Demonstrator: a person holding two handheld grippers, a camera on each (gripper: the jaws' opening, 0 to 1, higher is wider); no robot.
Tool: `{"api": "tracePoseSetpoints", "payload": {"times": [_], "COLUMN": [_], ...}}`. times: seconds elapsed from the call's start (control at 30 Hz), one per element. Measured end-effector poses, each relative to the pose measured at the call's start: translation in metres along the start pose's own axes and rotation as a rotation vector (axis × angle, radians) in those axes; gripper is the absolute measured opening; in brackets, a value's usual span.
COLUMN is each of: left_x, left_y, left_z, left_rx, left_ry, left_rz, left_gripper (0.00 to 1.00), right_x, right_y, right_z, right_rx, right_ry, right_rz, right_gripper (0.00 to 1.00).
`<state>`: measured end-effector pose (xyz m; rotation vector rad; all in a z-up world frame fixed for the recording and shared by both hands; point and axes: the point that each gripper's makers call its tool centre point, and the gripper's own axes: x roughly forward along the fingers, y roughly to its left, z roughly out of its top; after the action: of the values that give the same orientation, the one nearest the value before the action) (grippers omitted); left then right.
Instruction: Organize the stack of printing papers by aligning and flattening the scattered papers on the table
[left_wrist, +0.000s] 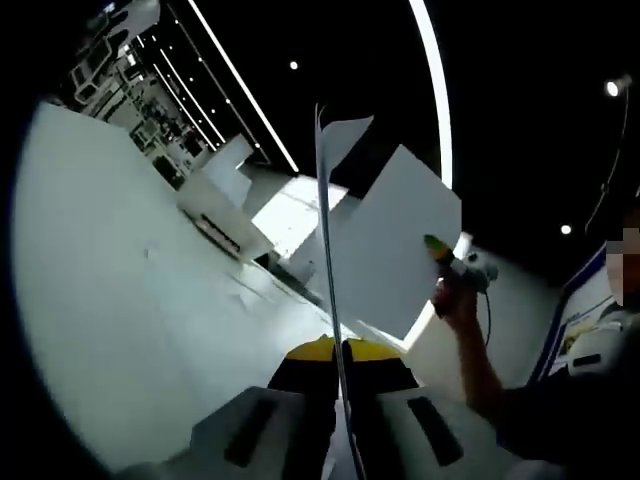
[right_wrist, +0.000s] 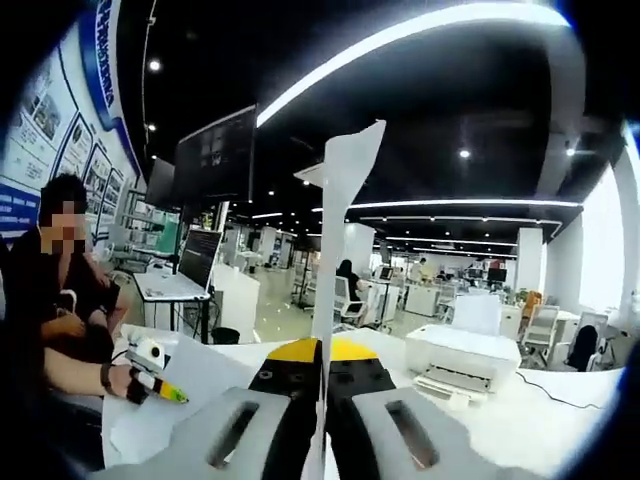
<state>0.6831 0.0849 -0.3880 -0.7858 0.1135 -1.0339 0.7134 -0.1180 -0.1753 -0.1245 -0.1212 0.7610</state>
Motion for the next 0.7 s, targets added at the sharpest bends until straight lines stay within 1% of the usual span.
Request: {"api": "tracePoseSetpoints", "payload": {"times": [0.2,0.37,0.53,0.7], "left_x": [-0.001,0.000,0.000,0.000], "left_y": [0.000,-0.002,-0.003,0.000], "left_z": [0.000,-0.001,-0.002,0.000], "left_rx": [0.001,0.003,0.003,0.003], "left_ry": [0.001,0.001,0.001,0.000], "left_rz": [0.000,0.000,0.001,0.002], "left_gripper": [0.06,0.06,0.06,0.06], "right_x": [-0.015,-0.030,-0.044,-0.054], "right_y": [0.000,-0.004,0.001,0.004], "right_z": [0.007,0.017,0.022,0.027], "right_rx": [0.006,0.013,0.008,0.019], "right_ry": [-0.015,-0.032,-0.024,-0.032], "right_rz": [-0.005,-0.013,0.000,0.008], "right_gripper": [0.00,0.00,0.00,0.00]}}
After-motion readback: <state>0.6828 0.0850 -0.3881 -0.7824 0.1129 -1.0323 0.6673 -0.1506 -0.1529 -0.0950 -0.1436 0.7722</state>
